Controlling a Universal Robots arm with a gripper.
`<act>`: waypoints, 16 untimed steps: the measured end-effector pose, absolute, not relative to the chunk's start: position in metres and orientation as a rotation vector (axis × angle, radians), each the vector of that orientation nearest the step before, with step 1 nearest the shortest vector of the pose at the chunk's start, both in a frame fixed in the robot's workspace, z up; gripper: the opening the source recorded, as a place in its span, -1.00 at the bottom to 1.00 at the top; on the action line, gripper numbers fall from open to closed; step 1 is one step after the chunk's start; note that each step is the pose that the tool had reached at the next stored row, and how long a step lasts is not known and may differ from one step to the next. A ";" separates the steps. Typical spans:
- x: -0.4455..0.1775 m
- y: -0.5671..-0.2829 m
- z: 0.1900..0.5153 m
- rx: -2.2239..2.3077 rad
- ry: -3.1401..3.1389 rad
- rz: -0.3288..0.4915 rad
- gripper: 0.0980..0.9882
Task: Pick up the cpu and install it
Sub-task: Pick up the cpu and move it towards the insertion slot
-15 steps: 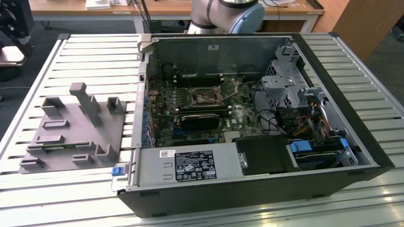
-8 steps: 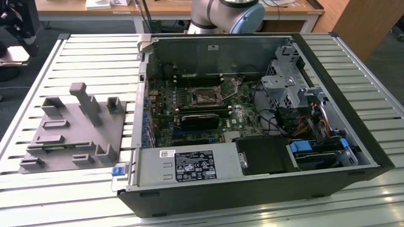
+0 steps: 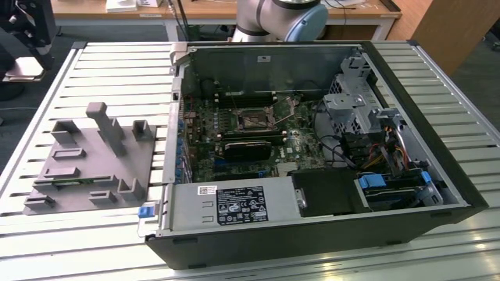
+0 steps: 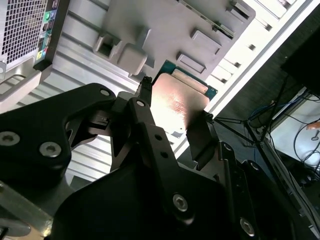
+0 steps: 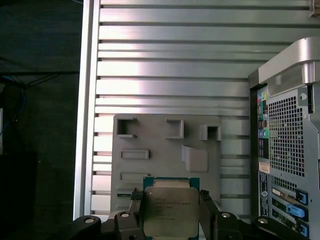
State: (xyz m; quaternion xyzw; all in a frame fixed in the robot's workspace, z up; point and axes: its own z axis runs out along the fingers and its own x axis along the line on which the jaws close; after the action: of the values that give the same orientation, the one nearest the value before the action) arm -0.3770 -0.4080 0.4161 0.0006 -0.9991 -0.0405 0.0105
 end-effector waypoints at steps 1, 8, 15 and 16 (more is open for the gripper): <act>-0.376 -0.408 0.416 0.002 -3.118 -0.126 -0.02; -0.371 -0.408 0.416 0.002 -3.118 -0.126 -0.02; -0.366 -0.408 0.416 0.002 -3.117 -0.126 -0.02; -0.365 -0.408 0.416 0.002 -3.117 -0.126 -0.02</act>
State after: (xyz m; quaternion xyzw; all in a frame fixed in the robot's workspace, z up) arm -0.3649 -0.4080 0.4161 0.0006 -0.9991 -0.0405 0.0109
